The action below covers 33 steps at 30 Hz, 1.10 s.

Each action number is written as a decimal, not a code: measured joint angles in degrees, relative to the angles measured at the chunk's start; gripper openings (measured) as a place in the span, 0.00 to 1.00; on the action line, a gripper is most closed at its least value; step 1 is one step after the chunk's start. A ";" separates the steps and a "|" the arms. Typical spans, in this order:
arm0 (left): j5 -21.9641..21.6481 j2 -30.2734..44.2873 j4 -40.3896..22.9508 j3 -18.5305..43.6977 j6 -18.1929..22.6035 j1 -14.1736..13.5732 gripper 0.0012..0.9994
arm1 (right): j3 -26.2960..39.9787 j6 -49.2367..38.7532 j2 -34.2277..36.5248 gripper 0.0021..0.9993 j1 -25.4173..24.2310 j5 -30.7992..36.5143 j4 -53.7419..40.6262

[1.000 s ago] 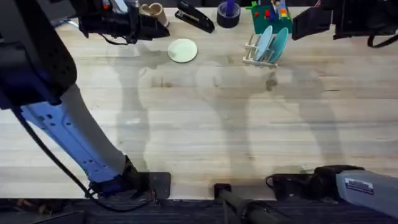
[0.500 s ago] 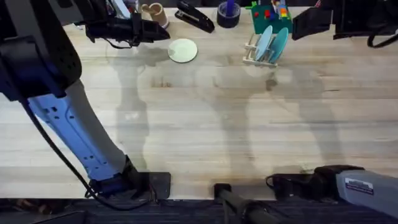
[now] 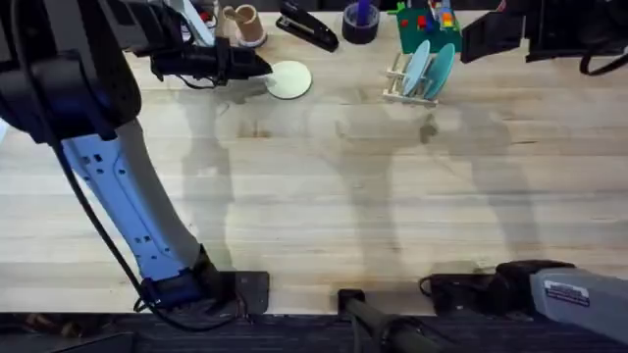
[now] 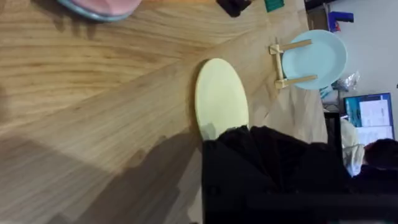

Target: Pick up the plates from the table one by one and place each into a slot on the dish rack.

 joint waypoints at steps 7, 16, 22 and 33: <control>-0.08 0.67 1.16 0.00 -0.54 0.00 0.04 | 0.00 -0.02 -0.01 1.00 0.00 0.00 0.00; -4.91 0.68 1.78 0.00 -2.83 -2.12 0.04 | 0.00 0.00 -0.01 0.99 0.00 0.00 0.00; -6.31 0.69 3.52 0.00 -5.11 -3.20 0.04 | 0.00 -0.01 -0.01 1.00 0.00 0.00 0.00; -3.89 2.85 4.12 0.40 -6.22 -2.54 0.04 | 0.00 0.00 0.00 1.00 0.00 0.00 0.00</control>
